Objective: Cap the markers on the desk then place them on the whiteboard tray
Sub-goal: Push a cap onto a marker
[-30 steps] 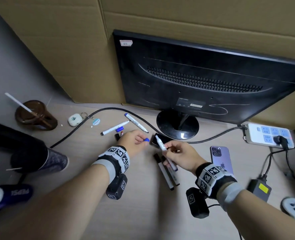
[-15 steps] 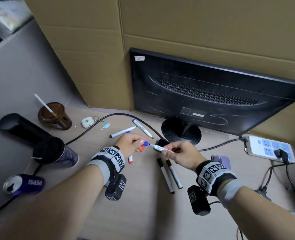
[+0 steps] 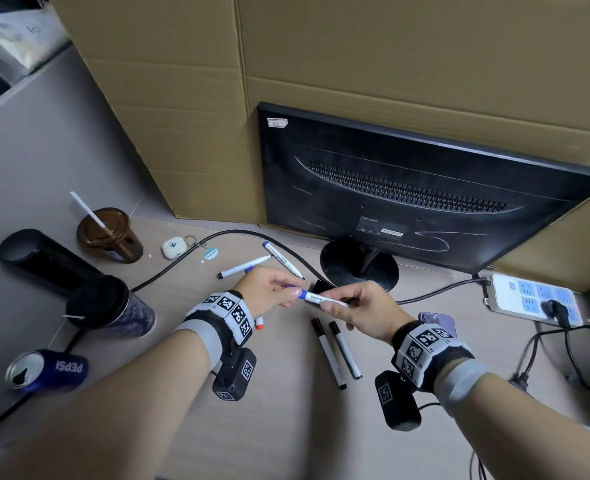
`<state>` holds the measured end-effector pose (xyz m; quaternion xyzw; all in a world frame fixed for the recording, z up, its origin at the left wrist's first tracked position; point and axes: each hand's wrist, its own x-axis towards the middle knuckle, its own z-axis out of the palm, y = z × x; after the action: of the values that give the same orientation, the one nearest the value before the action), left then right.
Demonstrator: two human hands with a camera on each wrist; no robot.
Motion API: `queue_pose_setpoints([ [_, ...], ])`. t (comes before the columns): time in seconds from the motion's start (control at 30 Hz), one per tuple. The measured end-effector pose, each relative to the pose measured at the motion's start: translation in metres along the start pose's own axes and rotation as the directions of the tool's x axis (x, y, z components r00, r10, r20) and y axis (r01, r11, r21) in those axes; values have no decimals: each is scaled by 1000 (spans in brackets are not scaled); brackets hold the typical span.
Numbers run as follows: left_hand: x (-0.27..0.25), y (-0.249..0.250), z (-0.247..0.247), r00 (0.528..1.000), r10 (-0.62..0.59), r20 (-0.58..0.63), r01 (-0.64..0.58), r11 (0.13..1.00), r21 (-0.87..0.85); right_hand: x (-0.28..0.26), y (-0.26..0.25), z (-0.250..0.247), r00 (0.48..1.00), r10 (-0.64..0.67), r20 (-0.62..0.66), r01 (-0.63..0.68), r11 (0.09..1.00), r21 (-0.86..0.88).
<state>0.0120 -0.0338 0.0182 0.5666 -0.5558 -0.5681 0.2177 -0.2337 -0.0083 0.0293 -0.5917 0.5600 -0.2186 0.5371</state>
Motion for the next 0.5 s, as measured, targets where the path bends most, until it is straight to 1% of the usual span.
queue_pose_setpoints([
  [0.07,-1,1,0,1000,-28,-3,28,994,-102,0,1,-1,999,-21,26,22,1000,-20],
  [0.1,-1,0,1,999,-38,3,39,991,-126,1,1,-2,999,-27,39,28,999,-43],
  [0.2,-2,0,1,999,-46,21,48,989,-142,3,1,-4,999,-36,38,40,993,-113],
  [0.37,-1,11,2,1000,-9,8,11,988,-151,3,-7,-5,1000,-20,13,21,1000,-17],
  [0.5,3,18,3,1000,-5,2,6,992,-128,0,-11,-7,1000,-9,-26,11,998,68],
])
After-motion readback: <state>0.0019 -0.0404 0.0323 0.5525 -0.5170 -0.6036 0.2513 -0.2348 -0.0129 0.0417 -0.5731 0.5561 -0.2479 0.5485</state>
